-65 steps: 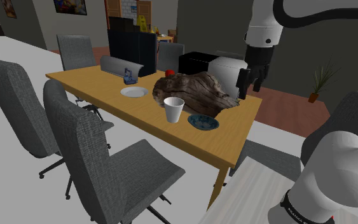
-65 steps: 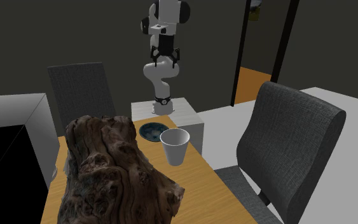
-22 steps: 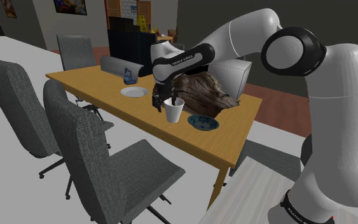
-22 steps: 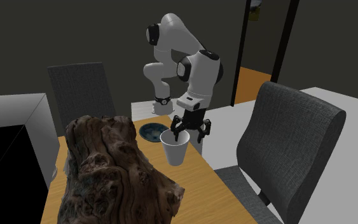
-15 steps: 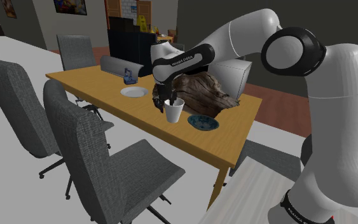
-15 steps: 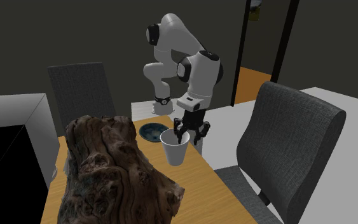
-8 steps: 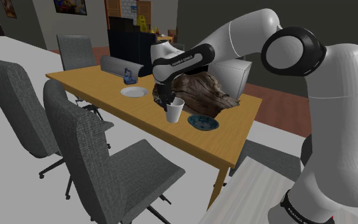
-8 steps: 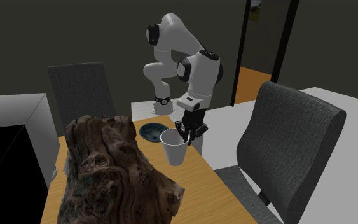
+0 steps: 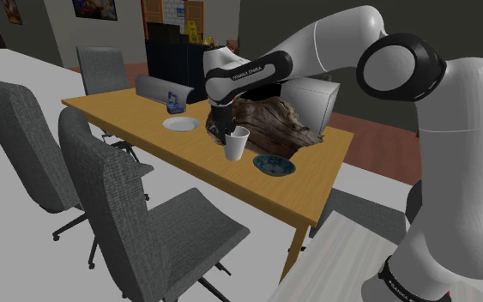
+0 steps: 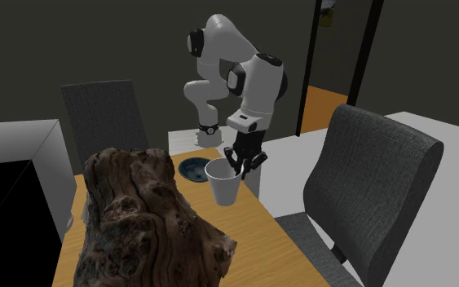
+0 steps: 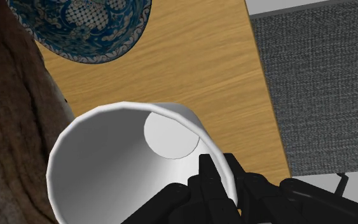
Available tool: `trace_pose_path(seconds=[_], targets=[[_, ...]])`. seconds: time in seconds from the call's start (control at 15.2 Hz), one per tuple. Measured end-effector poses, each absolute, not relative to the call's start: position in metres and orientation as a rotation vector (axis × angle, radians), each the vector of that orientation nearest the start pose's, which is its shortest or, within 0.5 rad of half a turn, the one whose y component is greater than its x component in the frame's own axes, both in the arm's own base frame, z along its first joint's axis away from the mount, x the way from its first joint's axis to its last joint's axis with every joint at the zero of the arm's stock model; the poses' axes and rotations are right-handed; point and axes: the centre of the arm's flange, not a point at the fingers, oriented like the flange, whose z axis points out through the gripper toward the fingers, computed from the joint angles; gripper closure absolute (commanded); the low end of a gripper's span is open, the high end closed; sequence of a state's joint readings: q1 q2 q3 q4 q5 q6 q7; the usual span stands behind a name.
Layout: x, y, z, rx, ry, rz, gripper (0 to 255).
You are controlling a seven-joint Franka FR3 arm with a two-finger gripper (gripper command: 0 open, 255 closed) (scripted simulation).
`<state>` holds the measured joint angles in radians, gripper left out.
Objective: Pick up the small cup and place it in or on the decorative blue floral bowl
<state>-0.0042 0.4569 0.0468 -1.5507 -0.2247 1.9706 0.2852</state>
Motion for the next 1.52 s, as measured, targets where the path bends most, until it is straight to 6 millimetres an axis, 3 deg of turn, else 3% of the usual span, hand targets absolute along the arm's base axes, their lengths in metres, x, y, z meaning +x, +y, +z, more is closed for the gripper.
trace_pose_path(seconds=[1.12,1.52], targets=[[0.680,0.011,0.472,-3.319,0.259,0.009,255],[0.625,-0.010,0.490,-3.320,0.259,0.009,255]])
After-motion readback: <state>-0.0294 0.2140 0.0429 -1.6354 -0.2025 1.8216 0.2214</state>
